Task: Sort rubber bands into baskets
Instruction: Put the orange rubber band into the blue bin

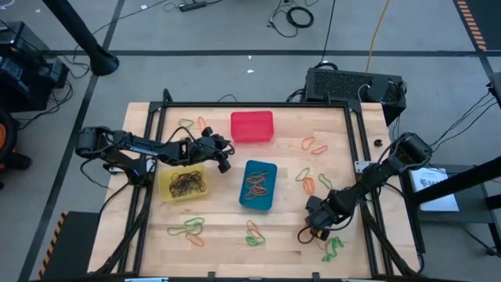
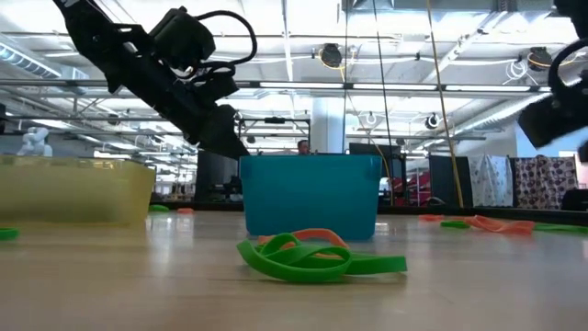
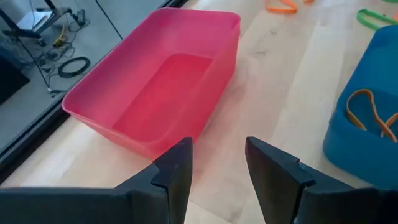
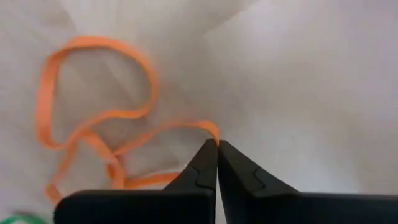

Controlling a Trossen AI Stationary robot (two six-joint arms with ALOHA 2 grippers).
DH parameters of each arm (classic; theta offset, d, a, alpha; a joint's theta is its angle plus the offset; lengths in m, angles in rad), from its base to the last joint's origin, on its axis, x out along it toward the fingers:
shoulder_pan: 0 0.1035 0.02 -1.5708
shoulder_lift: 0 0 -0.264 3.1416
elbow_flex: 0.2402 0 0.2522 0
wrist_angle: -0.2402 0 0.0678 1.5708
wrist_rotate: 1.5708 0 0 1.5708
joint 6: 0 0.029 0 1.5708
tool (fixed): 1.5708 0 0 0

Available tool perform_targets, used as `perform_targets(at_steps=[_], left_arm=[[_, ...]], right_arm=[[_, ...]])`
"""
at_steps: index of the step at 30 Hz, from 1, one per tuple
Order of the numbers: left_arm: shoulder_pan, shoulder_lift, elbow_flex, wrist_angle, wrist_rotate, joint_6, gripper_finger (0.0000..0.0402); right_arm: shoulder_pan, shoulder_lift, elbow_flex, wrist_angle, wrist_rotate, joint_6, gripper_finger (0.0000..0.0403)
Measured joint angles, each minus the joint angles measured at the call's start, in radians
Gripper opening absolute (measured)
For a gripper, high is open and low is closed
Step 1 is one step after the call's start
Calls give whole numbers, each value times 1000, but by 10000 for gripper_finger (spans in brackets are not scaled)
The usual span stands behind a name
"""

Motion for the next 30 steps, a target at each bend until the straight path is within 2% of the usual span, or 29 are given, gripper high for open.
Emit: perform_targets(at_steps=[5, 8, 11, 16, 19, 24, 28, 30], left_arm=[[2, 0, 0, -5, 0, -1, 157], [-1, 0, 0, -20, 0, 0, 157], [0, 0, 0, -20, 0, 2, 157], [-1, 0, 0, -20, -1, 0, 157], [-1, 0, 0, -21, 9, -23, 157], [-22, 0, 0, -54, 13, -75, 157], [-61, 0, 0, -114, 16, -97, 157], [-94, 0, 0, -120, 19, -78, 157]], right_arm=[[-1, -24, 136, -190, 76, 6, 1], [-5, -26, 245, -310, 188, -5, 1], [-14, -28, 351, -348, 342, -63, 1], [-25, -29, 460, -209, 647, -291, 0], [-30, -28, 465, -28, 762, -511, 0], [-72, -20, 438, 251, 785, -820, 0], [-135, -18, 391, 363, 764, -903, 0], [-175, -17, 361, 375, 701, -915, 0]])
